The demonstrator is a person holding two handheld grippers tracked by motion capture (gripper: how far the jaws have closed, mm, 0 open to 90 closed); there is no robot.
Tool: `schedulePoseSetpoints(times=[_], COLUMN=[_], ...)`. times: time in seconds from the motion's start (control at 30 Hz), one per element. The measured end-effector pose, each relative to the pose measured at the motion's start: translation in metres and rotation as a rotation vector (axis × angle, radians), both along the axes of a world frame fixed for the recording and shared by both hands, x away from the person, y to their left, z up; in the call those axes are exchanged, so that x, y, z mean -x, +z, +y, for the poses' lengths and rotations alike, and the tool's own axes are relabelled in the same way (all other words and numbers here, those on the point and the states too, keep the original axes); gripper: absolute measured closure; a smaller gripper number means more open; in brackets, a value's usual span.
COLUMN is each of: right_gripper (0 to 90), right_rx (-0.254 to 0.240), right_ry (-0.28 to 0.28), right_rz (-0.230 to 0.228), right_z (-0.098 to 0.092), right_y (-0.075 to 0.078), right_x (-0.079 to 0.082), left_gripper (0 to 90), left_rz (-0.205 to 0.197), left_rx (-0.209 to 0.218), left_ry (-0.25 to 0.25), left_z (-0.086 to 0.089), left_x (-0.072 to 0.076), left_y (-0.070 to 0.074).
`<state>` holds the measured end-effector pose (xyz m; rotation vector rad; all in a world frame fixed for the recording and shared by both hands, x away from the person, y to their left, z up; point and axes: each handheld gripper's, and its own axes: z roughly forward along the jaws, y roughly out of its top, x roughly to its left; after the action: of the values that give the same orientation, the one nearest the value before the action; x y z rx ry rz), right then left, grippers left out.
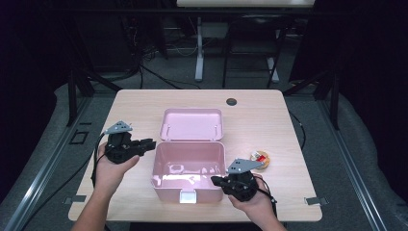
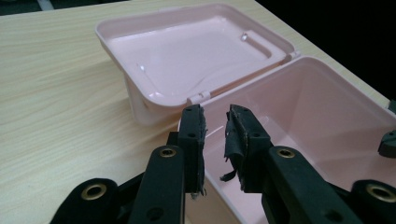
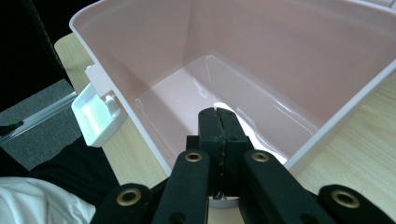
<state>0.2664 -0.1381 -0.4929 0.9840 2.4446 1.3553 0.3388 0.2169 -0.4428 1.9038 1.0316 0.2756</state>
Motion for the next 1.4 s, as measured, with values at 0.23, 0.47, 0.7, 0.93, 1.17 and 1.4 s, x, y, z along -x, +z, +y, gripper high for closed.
schedulePoseSetpoints(times=[0.23,0.47,0.7,0.93,1.17,1.4], right_gripper=[90.0,90.0,81.1,64.0,57.4,42.3], right_rx=[0.002,0.014,-0.034,-0.107,-0.156,-0.134], right_ry=[0.000,-0.008,-0.011,-0.046,-0.133,-0.205], right_rz=[0.002,-0.002,-0.016,-0.081,-0.141,-0.113], right_z=[0.000,0.002,-0.001,-0.014,-0.038,-0.059], right_y=[0.000,0.001,0.011,0.031,0.037,0.039], right_x=[0.000,0.000,0.003,0.005,-0.004,-0.014], left_gripper=[71.6,69.3,61.6,49.9,49.8,47.0], left_rz=[0.001,0.003,-0.015,-0.009,-0.002,-0.039], left_rx=[0.009,0.010,-0.021,-0.016,-0.002,-0.031], left_ry=[-0.001,-0.004,-0.015,0.032,0.015,0.013], left_z=[0.004,0.008,0.008,0.016,0.026,0.028], left_x=[0.008,0.011,0.017,0.015,0.018,0.021], left_y=[-0.010,-0.015,-0.018,-0.021,-0.018,-0.013])
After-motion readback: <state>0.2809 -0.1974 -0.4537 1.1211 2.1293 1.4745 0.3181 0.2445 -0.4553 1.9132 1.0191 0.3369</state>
